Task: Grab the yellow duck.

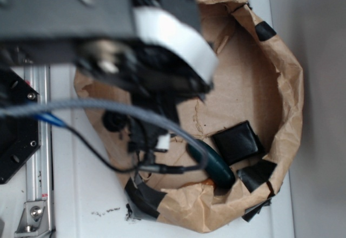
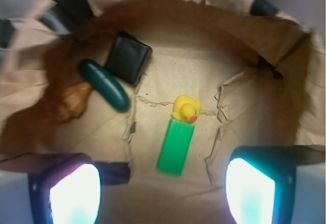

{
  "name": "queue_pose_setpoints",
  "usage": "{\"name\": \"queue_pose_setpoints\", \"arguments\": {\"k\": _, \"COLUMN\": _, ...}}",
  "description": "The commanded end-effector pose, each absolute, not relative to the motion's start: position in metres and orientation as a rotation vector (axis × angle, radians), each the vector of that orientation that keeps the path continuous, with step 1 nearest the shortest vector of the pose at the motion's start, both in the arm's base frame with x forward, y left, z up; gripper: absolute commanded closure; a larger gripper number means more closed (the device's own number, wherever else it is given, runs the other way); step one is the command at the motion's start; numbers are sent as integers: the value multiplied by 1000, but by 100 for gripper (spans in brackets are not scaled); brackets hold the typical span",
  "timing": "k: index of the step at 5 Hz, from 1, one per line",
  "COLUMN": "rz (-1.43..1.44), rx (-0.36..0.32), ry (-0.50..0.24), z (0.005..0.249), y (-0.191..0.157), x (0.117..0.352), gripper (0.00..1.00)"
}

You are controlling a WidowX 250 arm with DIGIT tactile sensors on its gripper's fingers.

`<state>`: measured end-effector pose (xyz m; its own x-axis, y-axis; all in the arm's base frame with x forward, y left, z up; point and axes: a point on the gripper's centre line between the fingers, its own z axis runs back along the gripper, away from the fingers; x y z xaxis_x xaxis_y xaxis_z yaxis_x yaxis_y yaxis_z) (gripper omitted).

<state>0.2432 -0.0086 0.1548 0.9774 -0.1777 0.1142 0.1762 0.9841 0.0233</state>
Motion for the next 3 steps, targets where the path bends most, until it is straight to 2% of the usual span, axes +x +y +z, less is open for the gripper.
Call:
{"name": "queue_pose_setpoints", "arguments": {"k": 1, "rz": -199, "rx": 71, "ry": -116, "z": 111, "y": -7, "x": 270, "gripper": 0}}
{"name": "queue_pose_setpoints", "arguments": {"k": 2, "rz": -216, "rx": 74, "ry": -76, "z": 78, "y": -1, "x": 274, "gripper": 0}}
{"name": "queue_pose_setpoints", "arguments": {"k": 3, "rz": -243, "rx": 88, "ry": -75, "z": 68, "y": -4, "x": 268, "gripper": 0}}
